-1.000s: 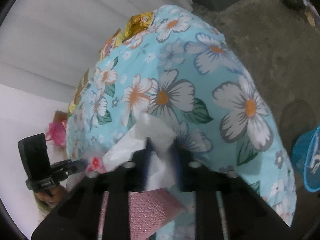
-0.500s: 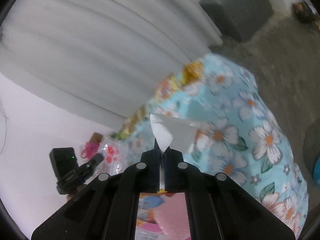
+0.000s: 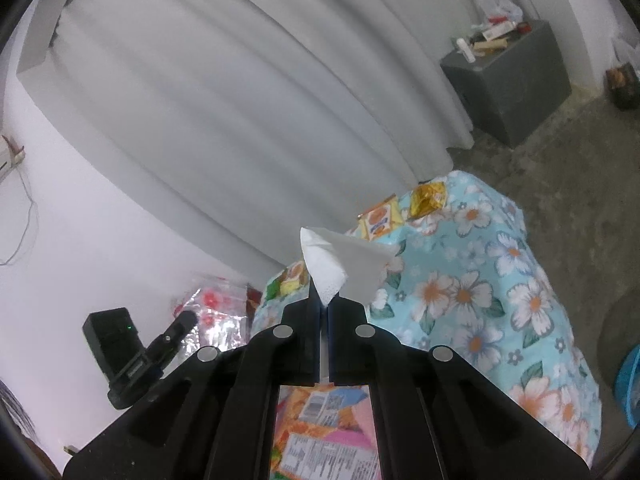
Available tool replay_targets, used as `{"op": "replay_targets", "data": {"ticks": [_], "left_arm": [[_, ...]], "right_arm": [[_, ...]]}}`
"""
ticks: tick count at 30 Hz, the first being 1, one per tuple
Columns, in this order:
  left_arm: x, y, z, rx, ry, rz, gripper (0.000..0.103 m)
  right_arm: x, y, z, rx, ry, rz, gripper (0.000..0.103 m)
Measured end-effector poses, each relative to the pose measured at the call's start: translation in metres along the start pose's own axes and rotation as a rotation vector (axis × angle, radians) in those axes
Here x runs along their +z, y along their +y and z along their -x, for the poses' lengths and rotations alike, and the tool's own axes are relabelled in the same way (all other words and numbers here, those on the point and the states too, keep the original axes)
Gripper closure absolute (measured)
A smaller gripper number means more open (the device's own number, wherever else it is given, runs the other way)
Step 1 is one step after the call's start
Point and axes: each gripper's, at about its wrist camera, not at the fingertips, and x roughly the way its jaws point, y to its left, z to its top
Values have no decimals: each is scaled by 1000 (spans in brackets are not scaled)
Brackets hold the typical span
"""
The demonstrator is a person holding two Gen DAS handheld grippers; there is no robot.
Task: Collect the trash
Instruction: 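Grasp a clear plastic bag with the left tool while the right tool grasps a tissue, then carry the plastic bag and tissue to the wastebasket and release both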
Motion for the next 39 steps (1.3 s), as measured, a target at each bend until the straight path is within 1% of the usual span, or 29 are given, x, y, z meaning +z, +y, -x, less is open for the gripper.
{"op": "replay_targets", "data": {"ticks": [3,5,7,9,13,15,20,26,29,34,35,36,38,39], "left_arm": [[-9,-23,8,30,-40,-74,102],[-16,-36,8,38,-47,-97,102],[-27,-53,9,66,-63,-134,102],[-38,-66,8,73,-75,-141,102],[-60,-94,6,51,-87,-140,102],[-68,-109,2,44,-86,-147,102],[-86,-156,-16,-24,-42,-178,102],[-95,-213,-61,-102,40,-235,102],[-98,-241,-93,-150,108,-251,101],[-110,-284,-155,-220,264,-251,101],[-114,-293,-168,-231,295,-253,101],[-119,-306,-188,-243,338,-261,101],[-129,-324,-211,-255,393,-270,101],[-137,-335,-228,-261,428,-276,101]], "right_arm": [[-9,1,20,-3,-31,0,102],[-17,0,37,-4,-48,-4,102],[-26,-4,49,-11,-61,-10,102],[-34,-10,64,-20,-69,-20,102],[-51,-21,95,-53,-88,-40,102],[-58,-28,113,-70,-114,-54,102],[-78,-48,161,-104,-194,-93,102],[-98,-87,206,-165,-265,-170,102],[-107,-108,222,-201,-293,-212,102],[-125,-150,248,-296,-350,-300,102],[-129,-163,253,-333,-363,-326,102],[-131,-172,255,-352,-370,-347,102],[-138,-191,262,-382,-379,-389,102],[-143,-203,265,-411,-387,-417,102]]}}
